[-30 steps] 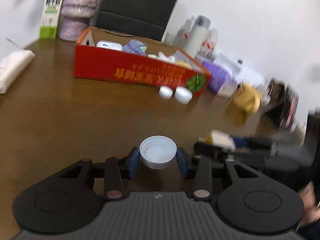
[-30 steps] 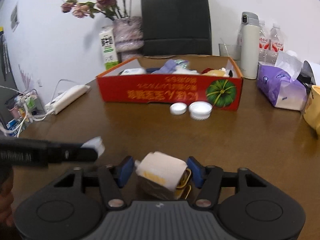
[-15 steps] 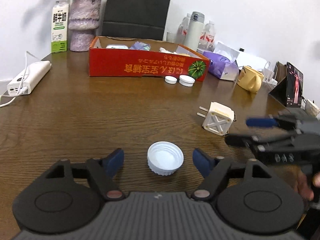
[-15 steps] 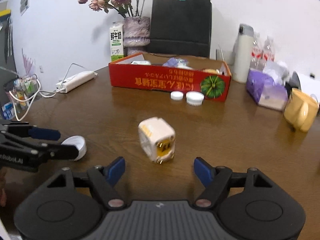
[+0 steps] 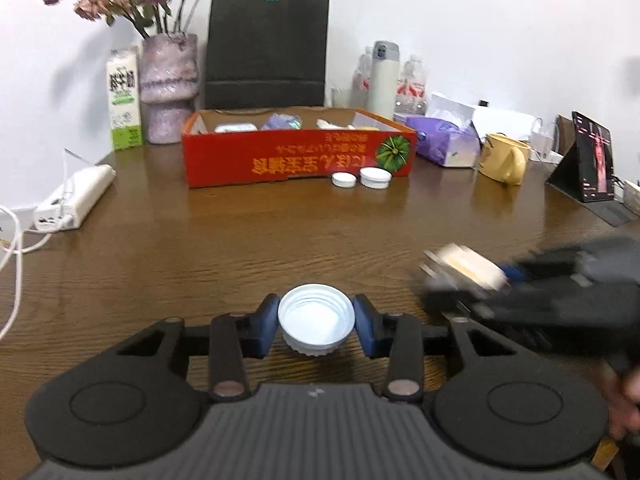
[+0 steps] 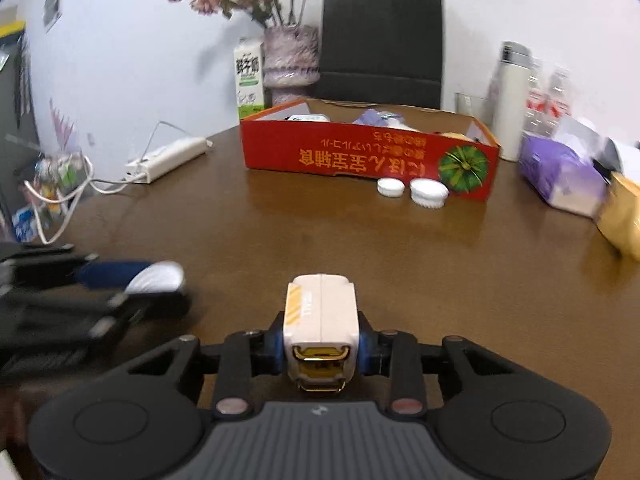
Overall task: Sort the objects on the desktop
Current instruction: 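Carry the cap and plug adapter into the box and release both, then withdraw both grippers from the box back over the table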
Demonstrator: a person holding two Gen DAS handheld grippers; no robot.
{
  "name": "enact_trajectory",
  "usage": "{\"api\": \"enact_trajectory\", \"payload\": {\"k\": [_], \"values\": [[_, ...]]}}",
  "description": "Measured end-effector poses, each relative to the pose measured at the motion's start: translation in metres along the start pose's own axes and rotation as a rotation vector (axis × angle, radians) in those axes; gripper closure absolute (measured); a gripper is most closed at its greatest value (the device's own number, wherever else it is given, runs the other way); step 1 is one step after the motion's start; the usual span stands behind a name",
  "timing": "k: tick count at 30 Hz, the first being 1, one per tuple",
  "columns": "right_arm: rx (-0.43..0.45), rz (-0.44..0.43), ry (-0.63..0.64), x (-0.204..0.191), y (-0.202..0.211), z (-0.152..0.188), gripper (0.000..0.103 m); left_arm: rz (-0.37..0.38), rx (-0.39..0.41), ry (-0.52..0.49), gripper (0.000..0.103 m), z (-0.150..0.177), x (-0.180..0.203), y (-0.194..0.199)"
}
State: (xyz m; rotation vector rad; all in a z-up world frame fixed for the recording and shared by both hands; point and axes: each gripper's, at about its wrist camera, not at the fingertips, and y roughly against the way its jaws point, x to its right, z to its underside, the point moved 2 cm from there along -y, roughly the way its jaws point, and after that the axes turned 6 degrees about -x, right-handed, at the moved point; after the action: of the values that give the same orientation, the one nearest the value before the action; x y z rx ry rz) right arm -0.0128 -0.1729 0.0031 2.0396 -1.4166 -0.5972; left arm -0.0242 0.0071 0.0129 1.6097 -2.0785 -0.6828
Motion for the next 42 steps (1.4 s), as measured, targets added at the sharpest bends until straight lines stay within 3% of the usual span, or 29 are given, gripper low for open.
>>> {"api": "enact_trajectory", "payload": {"k": [7,11,15,18,21,25,29,32,36,38,42], "values": [[0.111,0.069,0.013,-0.002,0.055,0.003,0.072,-0.046,0.026,0.013,0.062,0.001,0.002,0.008],[0.126,0.089,0.018,0.009,0.052,-0.015,0.072,0.007,0.021,0.078,0.062,-0.014,-0.009,0.007],[0.161,0.105,0.020,0.027,0.044,-0.058,0.072,0.045,0.089,0.093,0.062,-0.062,-0.023,0.005],[0.214,0.092,-0.008,0.048,0.034,-0.113,0.072,0.081,0.115,0.090,0.062,-0.114,-0.033,-0.009],[0.229,0.056,-0.047,0.071,0.012,-0.172,0.072,0.067,0.101,0.055,0.062,-0.172,-0.042,-0.044],[0.198,0.056,-0.090,0.100,-0.045,-0.246,0.072,0.031,-0.007,0.038,0.062,-0.233,-0.060,-0.124],[0.094,0.040,-0.157,0.130,-0.123,-0.288,0.072,0.038,-0.101,0.080,0.062,-0.248,-0.075,-0.189],[0.036,0.029,-0.193,0.142,-0.171,-0.293,0.072,0.070,-0.145,0.065,0.062,-0.246,-0.074,-0.215],[-0.054,-0.084,-0.236,0.146,-0.219,-0.289,0.072,0.074,-0.141,-0.016,0.054,-0.241,-0.063,-0.227],[-0.079,-0.027,-0.220,0.144,-0.231,-0.283,0.071,0.056,-0.130,-0.017,0.051,-0.242,-0.065,-0.229],[-0.050,0.018,-0.240,0.150,-0.218,-0.277,0.046,0.072,-0.127,0.047,0.045,-0.246,-0.074,-0.226]]}}
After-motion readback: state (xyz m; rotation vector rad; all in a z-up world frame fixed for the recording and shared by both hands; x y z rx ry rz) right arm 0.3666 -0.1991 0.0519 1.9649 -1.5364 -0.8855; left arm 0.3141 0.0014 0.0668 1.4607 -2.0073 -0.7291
